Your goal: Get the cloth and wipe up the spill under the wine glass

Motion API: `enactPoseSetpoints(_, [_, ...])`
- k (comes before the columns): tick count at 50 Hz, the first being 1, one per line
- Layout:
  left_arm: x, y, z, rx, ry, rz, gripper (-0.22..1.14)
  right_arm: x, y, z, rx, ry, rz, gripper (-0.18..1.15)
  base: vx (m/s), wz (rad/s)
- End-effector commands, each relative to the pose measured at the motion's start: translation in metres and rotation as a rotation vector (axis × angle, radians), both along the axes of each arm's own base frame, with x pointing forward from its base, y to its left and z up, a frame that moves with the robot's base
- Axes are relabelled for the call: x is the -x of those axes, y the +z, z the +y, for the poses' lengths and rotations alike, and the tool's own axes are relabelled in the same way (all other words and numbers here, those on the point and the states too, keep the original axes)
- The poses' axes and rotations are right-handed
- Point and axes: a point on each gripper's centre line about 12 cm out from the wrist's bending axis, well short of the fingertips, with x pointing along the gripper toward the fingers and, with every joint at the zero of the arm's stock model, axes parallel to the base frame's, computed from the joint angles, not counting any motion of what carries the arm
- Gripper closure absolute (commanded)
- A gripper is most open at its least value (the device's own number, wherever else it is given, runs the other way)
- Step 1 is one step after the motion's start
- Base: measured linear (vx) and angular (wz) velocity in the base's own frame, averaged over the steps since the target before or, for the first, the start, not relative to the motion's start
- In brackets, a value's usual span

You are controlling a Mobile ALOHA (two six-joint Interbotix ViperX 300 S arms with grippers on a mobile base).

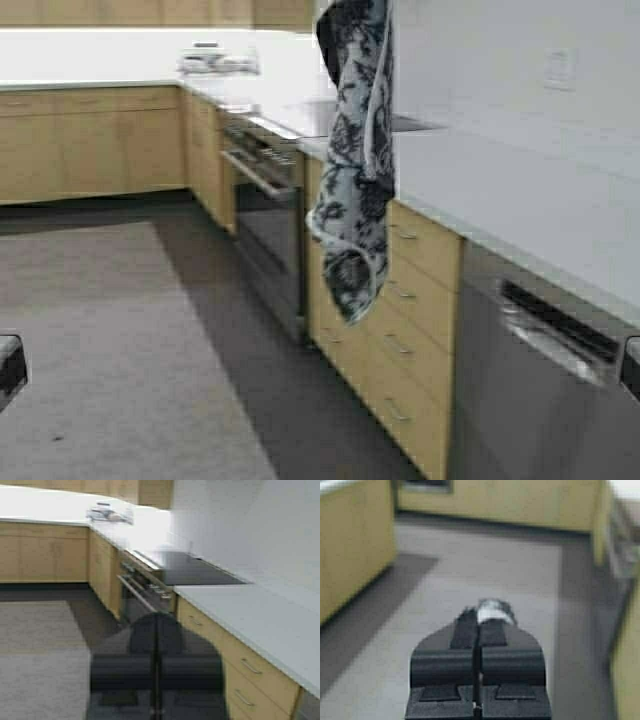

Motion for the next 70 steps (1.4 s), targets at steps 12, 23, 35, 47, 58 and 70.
enactPoseSetpoints(12, [0.000,0.008,0.000,0.000,0.002,-0.018,0.89,-0.017,0.003,-0.028,-0.023,-0.099,-0.014,0.91,-0.02,0.47])
enactPoseSetpoints(23, [0.000,0.009,0.000,0.000,0.002,-0.020,0.89,-0.030,0.008,-0.064,-0.121,-0.251,0.024,0.91,0.00,0.60])
enactPoseSetpoints(35, [0.001,0.008,0.000,-0.001,0.002,-0.021,0.89,-0.030,0.008,-0.064,-0.126,-0.250,0.025,0.91,0.01,0.61])
enactPoseSetpoints(47, [-0.001,0.005,0.000,-0.006,0.003,-0.006,0.89,-0.031,0.012,-0.063,-0.132,-0.248,0.018,0.91,0.03,0.54])
enactPoseSetpoints(58, [-0.005,0.003,0.000,-0.005,0.003,0.011,0.89,-0.030,0.018,-0.064,-0.140,-0.249,0.002,0.91,0.05,0.48])
enactPoseSetpoints(70, [-0.006,0.002,0.000,-0.005,0.003,0.020,0.89,-0.029,0.017,-0.064,-0.137,-0.249,0.003,0.91,0.06,0.36])
